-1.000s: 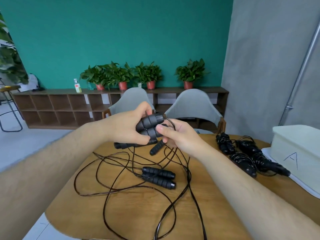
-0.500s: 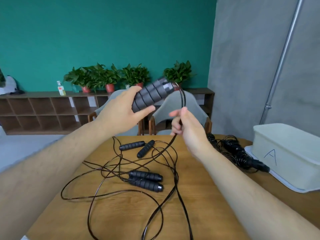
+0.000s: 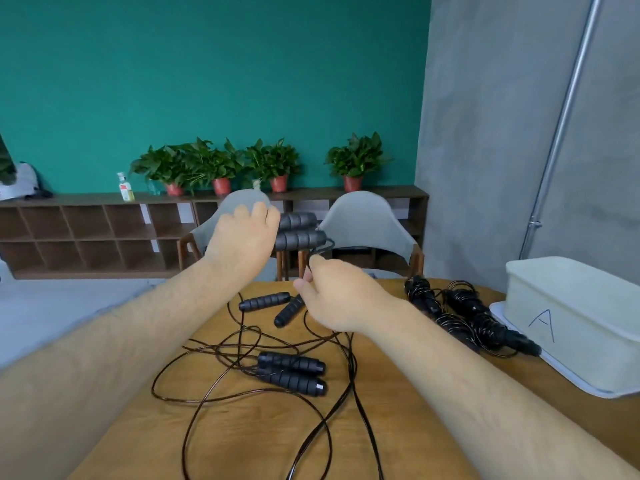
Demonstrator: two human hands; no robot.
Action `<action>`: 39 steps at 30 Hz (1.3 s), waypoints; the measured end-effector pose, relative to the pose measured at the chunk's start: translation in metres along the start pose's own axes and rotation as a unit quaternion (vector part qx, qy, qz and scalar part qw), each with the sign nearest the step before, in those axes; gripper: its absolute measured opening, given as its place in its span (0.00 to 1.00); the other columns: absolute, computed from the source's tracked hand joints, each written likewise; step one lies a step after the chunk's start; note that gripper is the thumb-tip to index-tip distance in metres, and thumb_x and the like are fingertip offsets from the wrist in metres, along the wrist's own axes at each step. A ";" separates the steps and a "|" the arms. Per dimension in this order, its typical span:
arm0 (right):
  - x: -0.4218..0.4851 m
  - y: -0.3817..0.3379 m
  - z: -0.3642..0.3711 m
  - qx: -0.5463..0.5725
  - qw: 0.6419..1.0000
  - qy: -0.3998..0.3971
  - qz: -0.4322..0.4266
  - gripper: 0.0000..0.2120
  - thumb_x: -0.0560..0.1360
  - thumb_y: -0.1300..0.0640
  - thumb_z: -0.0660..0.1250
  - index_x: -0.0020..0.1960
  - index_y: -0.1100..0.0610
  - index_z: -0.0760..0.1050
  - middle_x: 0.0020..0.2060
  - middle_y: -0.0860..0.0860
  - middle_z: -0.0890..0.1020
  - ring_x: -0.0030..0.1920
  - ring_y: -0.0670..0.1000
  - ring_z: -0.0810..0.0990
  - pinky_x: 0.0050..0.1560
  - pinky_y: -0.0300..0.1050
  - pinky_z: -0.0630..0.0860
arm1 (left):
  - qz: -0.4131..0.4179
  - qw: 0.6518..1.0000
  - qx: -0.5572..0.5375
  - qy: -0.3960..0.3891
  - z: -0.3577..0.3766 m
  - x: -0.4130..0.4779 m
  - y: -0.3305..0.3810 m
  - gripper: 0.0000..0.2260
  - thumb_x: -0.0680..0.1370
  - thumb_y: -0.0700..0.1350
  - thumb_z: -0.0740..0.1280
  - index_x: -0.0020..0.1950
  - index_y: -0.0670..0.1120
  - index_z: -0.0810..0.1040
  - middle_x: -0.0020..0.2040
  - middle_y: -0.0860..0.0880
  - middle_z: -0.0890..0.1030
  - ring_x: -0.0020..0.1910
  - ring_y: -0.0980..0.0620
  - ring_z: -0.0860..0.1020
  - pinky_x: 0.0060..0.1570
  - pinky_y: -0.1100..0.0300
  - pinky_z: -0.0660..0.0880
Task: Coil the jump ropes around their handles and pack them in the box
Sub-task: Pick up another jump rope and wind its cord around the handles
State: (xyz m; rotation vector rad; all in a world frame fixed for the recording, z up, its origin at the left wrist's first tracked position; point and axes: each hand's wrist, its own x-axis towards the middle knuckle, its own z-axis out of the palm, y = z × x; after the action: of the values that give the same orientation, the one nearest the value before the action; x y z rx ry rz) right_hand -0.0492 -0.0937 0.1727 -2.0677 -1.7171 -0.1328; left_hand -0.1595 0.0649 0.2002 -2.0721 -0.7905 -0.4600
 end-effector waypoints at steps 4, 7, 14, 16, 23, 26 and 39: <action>-0.001 0.007 -0.024 -0.072 0.990 0.064 -0.106 0.14 0.84 0.44 0.52 0.47 0.51 0.68 0.36 0.45 0.76 0.38 0.50 0.75 0.37 0.49 0.71 | 0.119 0.992 -0.051 0.005 0.018 -0.015 -0.012 0.29 0.72 0.49 0.75 0.69 0.45 0.68 0.55 0.46 0.76 0.51 0.44 0.77 0.41 0.53 0.73; 0.003 0.023 -0.039 0.019 0.992 0.085 -0.088 0.16 0.84 0.46 0.52 0.49 0.52 0.74 0.41 0.47 0.79 0.43 0.49 0.78 0.45 0.52 0.75 | 0.203 0.973 -0.106 0.021 0.025 -0.028 -0.023 0.36 0.70 0.53 0.78 0.73 0.46 0.68 0.60 0.47 0.76 0.55 0.45 0.77 0.51 0.52 0.77; 0.017 0.067 -0.042 0.156 0.978 0.111 0.084 0.16 0.86 0.51 0.50 0.65 0.47 0.74 0.47 0.49 0.82 0.51 0.50 0.80 0.53 0.52 0.77 | 0.057 0.958 -0.274 0.056 0.029 -0.040 -0.047 0.25 0.71 0.47 0.77 0.65 0.46 0.73 0.52 0.48 0.78 0.51 0.44 0.79 0.43 0.50 0.77; 0.017 0.065 -0.031 0.178 0.972 0.095 0.120 0.17 0.86 0.50 0.48 0.68 0.46 0.71 0.47 0.47 0.81 0.51 0.50 0.82 0.53 0.54 0.79 | -0.012 0.950 -0.304 0.063 0.028 -0.035 -0.054 0.23 0.74 0.49 0.74 0.67 0.48 0.72 0.54 0.48 0.77 0.54 0.44 0.78 0.43 0.50 0.76; 0.012 0.034 0.003 0.374 0.922 0.050 0.083 0.31 0.74 0.40 0.72 0.71 0.41 0.63 0.61 0.41 0.74 0.56 0.38 0.77 0.43 0.27 0.71 | -0.069 0.929 -0.355 0.076 0.011 -0.014 -0.050 0.21 0.77 0.50 0.70 0.68 0.51 0.69 0.56 0.50 0.75 0.54 0.46 0.77 0.41 0.52 0.73; 0.017 0.035 0.016 0.406 0.908 0.055 0.093 0.42 0.70 0.42 0.77 0.76 0.43 0.59 0.67 0.41 0.70 0.67 0.43 0.71 0.63 0.40 0.69 | -0.053 0.931 -0.352 0.075 0.004 -0.012 -0.046 0.23 0.76 0.50 0.71 0.69 0.51 0.70 0.57 0.50 0.76 0.56 0.46 0.77 0.44 0.51 0.76; 0.015 0.052 0.014 0.374 0.914 0.088 0.133 0.19 0.82 0.42 0.59 0.42 0.54 0.74 0.24 0.44 0.71 0.24 0.45 0.71 0.39 0.52 0.79 | -0.216 0.824 -0.519 0.065 -0.015 -0.005 -0.048 0.25 0.74 0.69 0.67 0.59 0.52 0.70 0.46 0.57 0.77 0.43 0.54 0.77 0.41 0.54 0.74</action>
State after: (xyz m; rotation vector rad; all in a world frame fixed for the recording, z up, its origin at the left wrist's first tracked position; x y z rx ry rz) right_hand 0.0005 -0.0809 0.1510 -1.6116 -1.1081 0.3615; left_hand -0.1962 0.0720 0.2343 -2.7631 -1.0637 -1.5472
